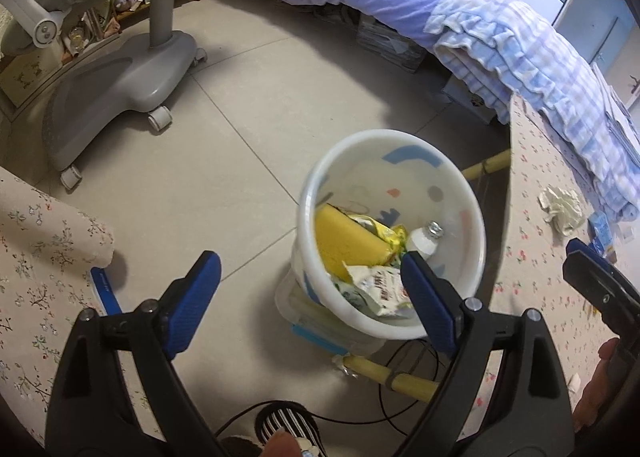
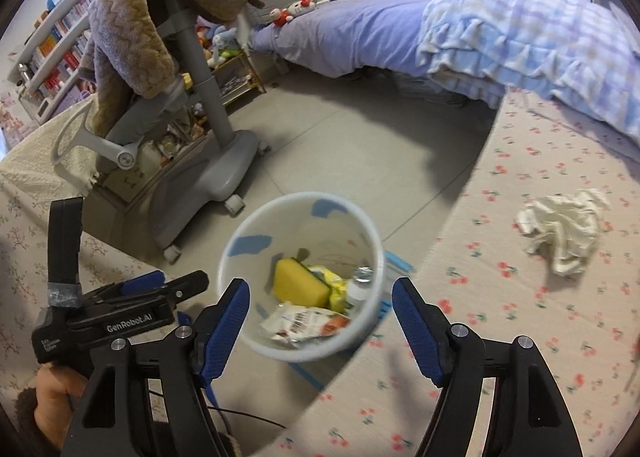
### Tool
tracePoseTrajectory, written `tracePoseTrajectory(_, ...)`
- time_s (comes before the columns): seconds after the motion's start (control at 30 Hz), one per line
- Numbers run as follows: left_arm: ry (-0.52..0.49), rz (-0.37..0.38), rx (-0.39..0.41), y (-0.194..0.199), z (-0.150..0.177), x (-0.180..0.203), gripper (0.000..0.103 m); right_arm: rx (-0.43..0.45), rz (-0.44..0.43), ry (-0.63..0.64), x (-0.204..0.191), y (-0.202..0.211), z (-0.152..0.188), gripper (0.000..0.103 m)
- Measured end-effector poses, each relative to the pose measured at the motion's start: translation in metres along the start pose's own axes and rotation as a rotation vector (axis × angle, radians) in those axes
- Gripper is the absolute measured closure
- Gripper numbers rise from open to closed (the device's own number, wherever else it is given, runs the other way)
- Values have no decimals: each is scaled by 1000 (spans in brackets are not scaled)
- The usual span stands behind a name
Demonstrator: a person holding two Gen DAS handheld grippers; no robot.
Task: Collect trash
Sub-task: 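Move both open tools back over the cherry-print table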
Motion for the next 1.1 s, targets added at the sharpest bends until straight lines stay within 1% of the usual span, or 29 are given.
tracePoseTrajectory(0.1, -27, 12, 2, 3, 5, 10, 12, 0, 54, 3, 7, 14, 8, 28)
tracePoseTrajectory(0.27, -93, 22, 6, 5, 17, 32, 11, -4, 154, 27, 30, 49, 33, 28)
tracePoseTrajectory(0.33, -117, 25, 3, 5, 23, 40, 5, -4, 185, 23, 41, 61, 44, 27)
tracePoseTrajectory(0.37, -130, 25, 6, 5, 26, 44, 4, -4, 197, 19, 48, 67, 51, 27)
tracePoseTrajectory(0.43, -152, 14, 15, 5, 31, 51, 3, -1, 230, 4, 65, 81, 66, 26)
tracePoseTrajectory(0.5, -176, 5, 22, 5, 36, 57, 2, 5, 253, -19, 81, 95, 81, 22)
tracePoseTrajectory(0.63, -213, 15, 34, 6, 47, 69, 2, -1, 273, -75, 112, 113, 111, 21)
tracePoseTrajectory(0.77, -255, 41, 61, 8, 61, 84, 2, -19, 308, -77, 132, 121, 143, 21)
tracePoseTrajectory(0.93, -312, 79, 82, 7, 78, 105, 2, -35, 357, -17, 140, 126, 183, 21)
tracePoseTrajectory(1.1, -361, 94, 89, 3, 92, 120, 2, -35, 353, -36, 154, 123, 215, 21)
Point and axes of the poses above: each gripper's, at about its wrist camera, not at the fingertips, and y roughly against the way its jaws point, x to its right, z to its underside, the point moved 3 cm from there along -y, roughly the way its jaws point, and after that the axes turned 8 degrees about -x, right-handed, at the moved point
